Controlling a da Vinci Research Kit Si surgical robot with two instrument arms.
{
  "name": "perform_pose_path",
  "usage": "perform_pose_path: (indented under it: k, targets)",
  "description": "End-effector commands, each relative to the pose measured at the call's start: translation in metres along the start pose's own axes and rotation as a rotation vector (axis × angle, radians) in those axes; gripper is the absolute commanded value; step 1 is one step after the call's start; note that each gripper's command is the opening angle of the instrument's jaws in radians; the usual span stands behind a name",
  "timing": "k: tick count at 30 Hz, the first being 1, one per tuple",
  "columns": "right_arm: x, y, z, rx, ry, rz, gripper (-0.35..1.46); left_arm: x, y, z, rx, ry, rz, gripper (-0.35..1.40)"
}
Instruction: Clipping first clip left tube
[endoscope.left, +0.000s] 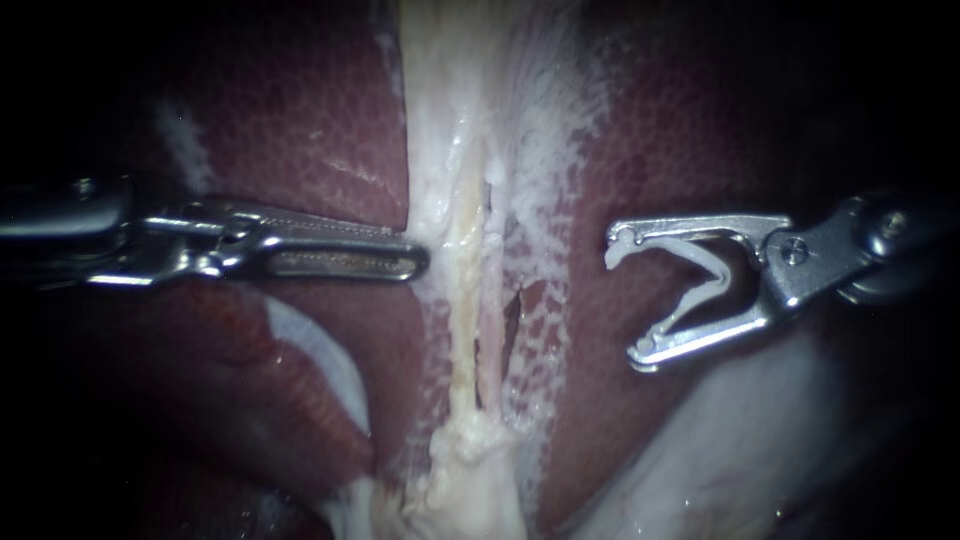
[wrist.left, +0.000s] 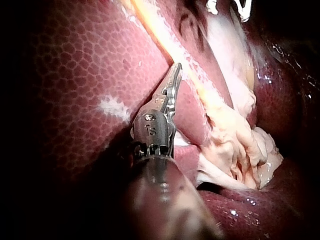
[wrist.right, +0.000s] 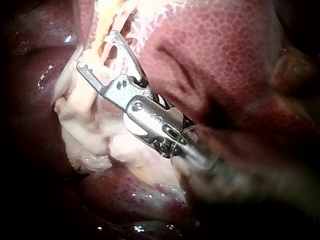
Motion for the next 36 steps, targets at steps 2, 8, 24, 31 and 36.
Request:
perform_pose_path:
  k: [2,8,24,31,36]
  targets:
    - [0.0000,0.0000,0.0000,0.000,0.000,0.000,0.60,0.0000,-0.0001,-0.0001,0.000,0.000,0.000,-0.35]
    - [-0.0004,-0.0003,0.0003,0.003,0.000,-0.004,0.60,-0.0011,-0.0004,-0.0013,0.007,0.001,-0.006,-0.35]
    - [-0.0035,-0.0018,0.0051,0.027,-0.004,-0.010,0.60,-0.0047,-0.0013,-0.0065,-0.005,-0.024,-0.015,-0.35]
    - [-0.0059,-0.0025,0.0087,0.026,-0.007,0.016,0.59,-0.0055,-0.0020,-0.0075,-0.015,-0.030,-0.014,-0.35]
    - [-0.0073,-0.0024,0.0110,0.019,-0.012,0.036,0.59,-0.0057,-0.0024,-0.0076,-0.017,-0.033,-0.009,-0.35]
